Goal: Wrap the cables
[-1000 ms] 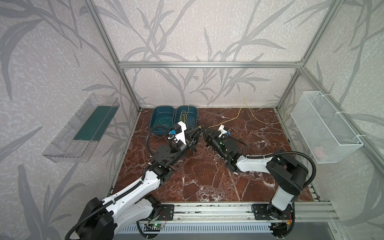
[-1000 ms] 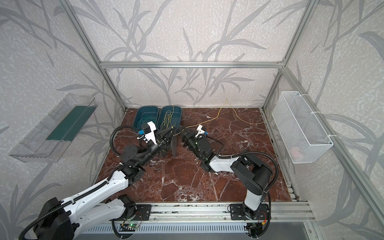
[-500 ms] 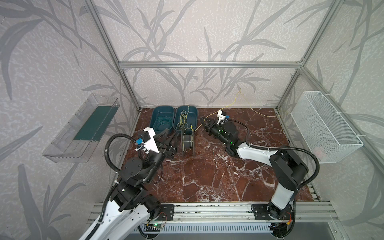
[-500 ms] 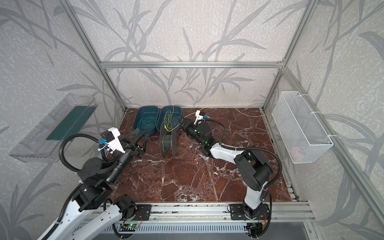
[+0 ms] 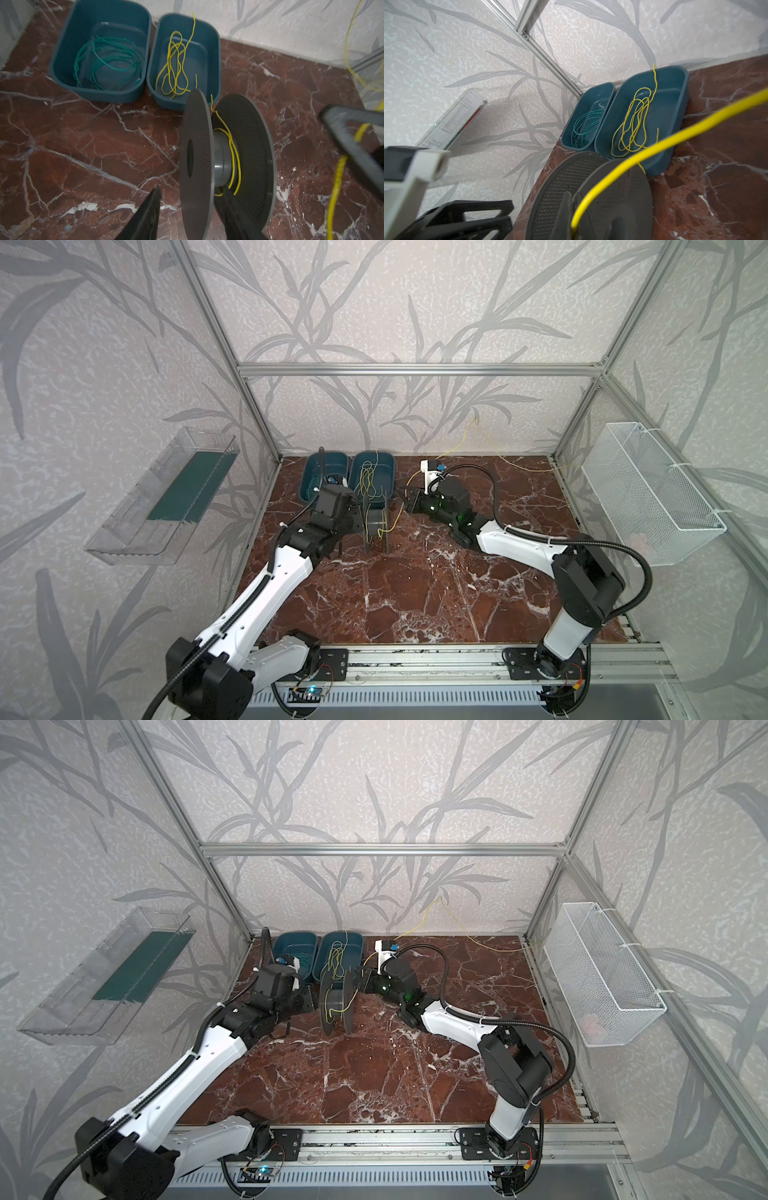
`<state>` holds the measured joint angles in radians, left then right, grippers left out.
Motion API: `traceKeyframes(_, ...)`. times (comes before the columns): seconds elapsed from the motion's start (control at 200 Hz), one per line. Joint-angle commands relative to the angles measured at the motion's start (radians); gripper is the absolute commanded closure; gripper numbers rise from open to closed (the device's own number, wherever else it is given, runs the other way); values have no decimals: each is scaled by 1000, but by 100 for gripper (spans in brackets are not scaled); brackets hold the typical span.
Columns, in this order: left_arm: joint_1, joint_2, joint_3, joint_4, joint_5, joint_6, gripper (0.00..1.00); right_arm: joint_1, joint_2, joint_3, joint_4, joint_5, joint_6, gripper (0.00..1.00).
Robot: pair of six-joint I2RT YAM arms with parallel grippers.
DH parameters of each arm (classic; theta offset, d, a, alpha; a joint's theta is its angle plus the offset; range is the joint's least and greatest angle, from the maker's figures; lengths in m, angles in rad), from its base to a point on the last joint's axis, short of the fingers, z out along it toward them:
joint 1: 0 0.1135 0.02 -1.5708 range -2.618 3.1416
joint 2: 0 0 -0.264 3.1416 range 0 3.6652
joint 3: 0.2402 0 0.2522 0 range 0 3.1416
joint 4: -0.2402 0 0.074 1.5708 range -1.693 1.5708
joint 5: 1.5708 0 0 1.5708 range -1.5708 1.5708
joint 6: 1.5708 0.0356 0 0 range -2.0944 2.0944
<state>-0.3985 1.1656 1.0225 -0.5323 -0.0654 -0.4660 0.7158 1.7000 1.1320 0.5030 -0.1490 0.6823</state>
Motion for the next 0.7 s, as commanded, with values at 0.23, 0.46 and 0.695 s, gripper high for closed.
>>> traceKeyframes(0.23,-4,134,59,40,89,54,64,36,-86,73,-159,73,-444,100)
traceKeyframes(0.46,-40,174,89,19,32,108,85,36,-75,98,-177,78,-474,100)
traceKeyframes(0.695,-77,184,95,-5,-7,132,100,39,-75,111,-192,77,-490,100)
